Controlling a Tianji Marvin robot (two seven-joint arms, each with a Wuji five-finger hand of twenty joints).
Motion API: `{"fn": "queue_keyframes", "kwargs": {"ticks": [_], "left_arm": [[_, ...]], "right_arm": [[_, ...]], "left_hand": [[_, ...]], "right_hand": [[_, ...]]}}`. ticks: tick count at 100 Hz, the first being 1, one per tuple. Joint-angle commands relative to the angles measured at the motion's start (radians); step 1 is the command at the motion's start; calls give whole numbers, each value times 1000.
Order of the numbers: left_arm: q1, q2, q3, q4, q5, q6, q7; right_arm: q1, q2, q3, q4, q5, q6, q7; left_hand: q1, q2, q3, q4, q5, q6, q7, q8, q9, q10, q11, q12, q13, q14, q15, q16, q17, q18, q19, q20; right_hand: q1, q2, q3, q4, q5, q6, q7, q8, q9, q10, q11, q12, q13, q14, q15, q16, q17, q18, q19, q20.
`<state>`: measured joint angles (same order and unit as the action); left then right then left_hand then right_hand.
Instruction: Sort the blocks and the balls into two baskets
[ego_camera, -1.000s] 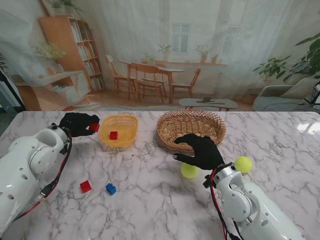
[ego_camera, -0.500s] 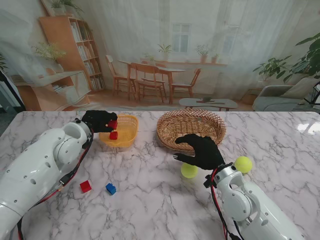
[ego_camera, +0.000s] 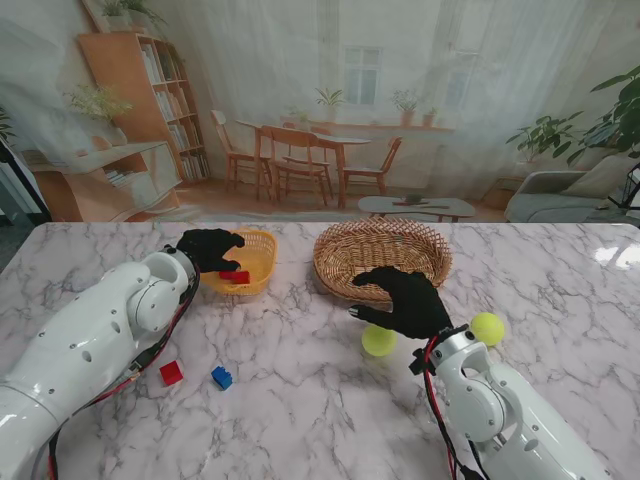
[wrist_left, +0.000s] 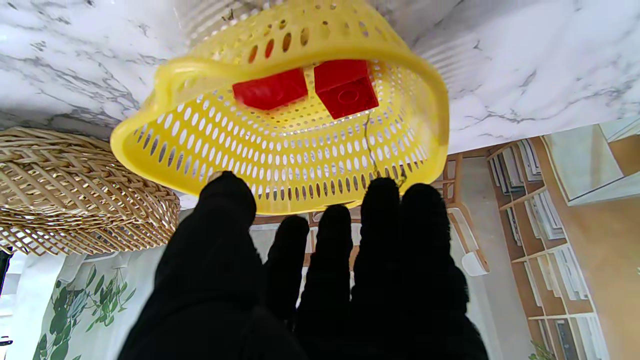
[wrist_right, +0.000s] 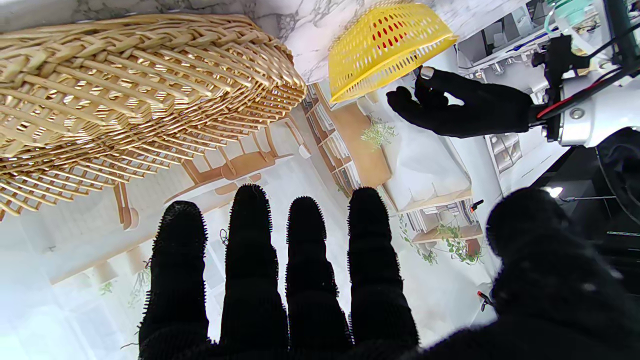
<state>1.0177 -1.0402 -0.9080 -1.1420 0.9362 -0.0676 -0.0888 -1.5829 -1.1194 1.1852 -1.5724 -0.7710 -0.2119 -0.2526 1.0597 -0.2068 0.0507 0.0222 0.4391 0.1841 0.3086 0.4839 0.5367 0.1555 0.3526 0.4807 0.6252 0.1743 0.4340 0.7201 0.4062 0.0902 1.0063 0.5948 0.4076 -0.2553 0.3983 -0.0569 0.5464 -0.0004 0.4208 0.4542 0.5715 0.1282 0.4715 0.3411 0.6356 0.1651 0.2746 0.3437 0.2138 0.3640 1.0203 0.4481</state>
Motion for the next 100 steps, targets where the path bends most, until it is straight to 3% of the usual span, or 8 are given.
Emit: {"fn": "queue_keyframes", "kwargs": {"ticks": [1,9,29,100], "left_arm": [[-4,-4,1,4,3,-1,-16],[-1,-4,-2,-2,3,2,-24],[39,2,-47,-56,45,-34,-16],[317,31,-306,-393,249,-285,-26]], "right_arm": [[-5,-1,1,1,-3,-1,-3],[-5,-1,1,1,-3,0,-2],[-5,0,-1,1,-4,1,-1],[-5,0,2,6,-6,-5,-3]], "left_hand": [[-7,22,-26,9,-48,22,-64,-54,-72,28,-51,-52,-60,43,-61,-60,-42,-6,-56,-32],[-29,35,-37,4,-69,28,-115,-86,-130,46,-95,-100,-117,62,-89,-114,-96,16,-112,-65],[-54,76,-47,-2,-60,32,-131,-92,-137,51,-107,-113,-147,68,-90,-128,-133,33,-116,-70],[-58,109,-58,-9,-26,16,-157,-82,-81,41,-138,-125,-137,65,-115,-170,-163,71,-151,-98]], "right_hand": [[7,46,-10,25,24,-33,7,21,9,2,-8,7,17,-3,20,10,-4,6,6,8],[8,46,-9,25,24,-33,7,21,8,3,-9,7,15,-3,19,10,-5,6,6,8],[8,46,-10,25,24,-34,7,21,9,4,-8,7,16,-4,20,10,-5,5,6,7],[7,46,-10,25,26,-33,7,21,9,4,-9,7,16,-2,19,10,-4,5,6,8]]}}
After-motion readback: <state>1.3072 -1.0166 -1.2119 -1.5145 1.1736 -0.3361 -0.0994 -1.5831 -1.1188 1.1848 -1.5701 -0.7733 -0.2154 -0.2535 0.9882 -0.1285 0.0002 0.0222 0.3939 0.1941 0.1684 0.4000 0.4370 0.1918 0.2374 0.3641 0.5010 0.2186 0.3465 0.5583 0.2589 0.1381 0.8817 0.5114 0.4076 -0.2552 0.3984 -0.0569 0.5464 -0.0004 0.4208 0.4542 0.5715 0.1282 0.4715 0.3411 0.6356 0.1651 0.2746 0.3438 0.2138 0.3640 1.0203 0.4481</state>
